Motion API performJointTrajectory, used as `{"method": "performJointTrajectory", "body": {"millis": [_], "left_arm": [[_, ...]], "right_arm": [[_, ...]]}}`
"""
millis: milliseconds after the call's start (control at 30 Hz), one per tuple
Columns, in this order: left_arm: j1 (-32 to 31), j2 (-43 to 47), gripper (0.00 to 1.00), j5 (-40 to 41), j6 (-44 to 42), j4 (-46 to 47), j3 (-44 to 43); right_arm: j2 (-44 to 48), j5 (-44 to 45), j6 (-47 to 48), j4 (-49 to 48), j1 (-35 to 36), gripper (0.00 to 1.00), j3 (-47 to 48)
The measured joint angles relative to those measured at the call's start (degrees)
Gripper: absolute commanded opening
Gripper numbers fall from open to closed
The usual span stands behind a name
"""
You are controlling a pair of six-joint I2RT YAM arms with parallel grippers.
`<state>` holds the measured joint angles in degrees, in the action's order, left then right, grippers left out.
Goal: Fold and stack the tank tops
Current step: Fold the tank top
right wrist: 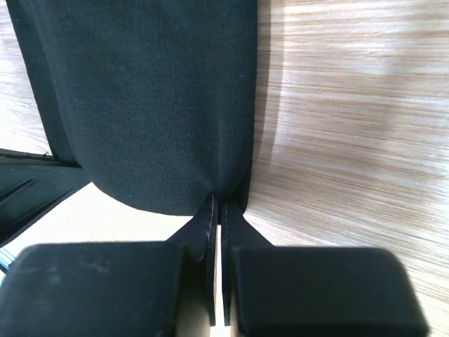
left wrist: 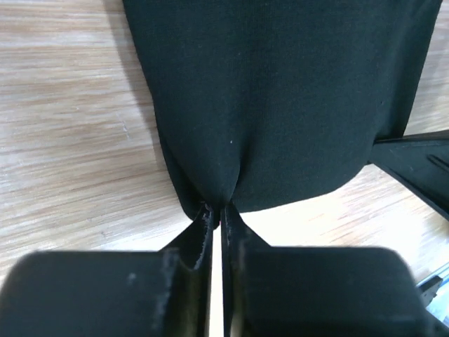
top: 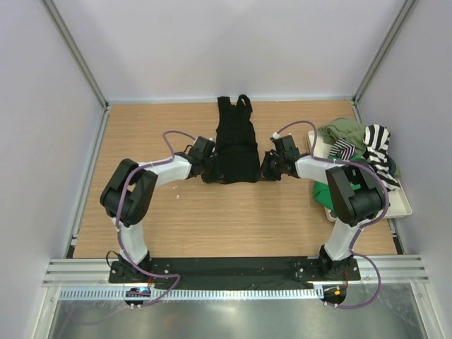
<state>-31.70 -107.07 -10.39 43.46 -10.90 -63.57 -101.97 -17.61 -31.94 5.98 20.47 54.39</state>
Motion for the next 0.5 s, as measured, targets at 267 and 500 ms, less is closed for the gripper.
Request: {"method": "performJointTrajectory", "body": {"millis": [267,500], "left_arm": [[0.0,4.7,0.0,1.4,0.0,1.3,6.3],[-4.6,15.0,0.0,2.7,1.7,1.0,17.6]], "right_arm": [[5.2,-0.6,-0.2,-1.4,0.1,0.01,-6.6],[22.3,-0.5,-0.6,2.3,2.4,0.03,-20.7]]}}
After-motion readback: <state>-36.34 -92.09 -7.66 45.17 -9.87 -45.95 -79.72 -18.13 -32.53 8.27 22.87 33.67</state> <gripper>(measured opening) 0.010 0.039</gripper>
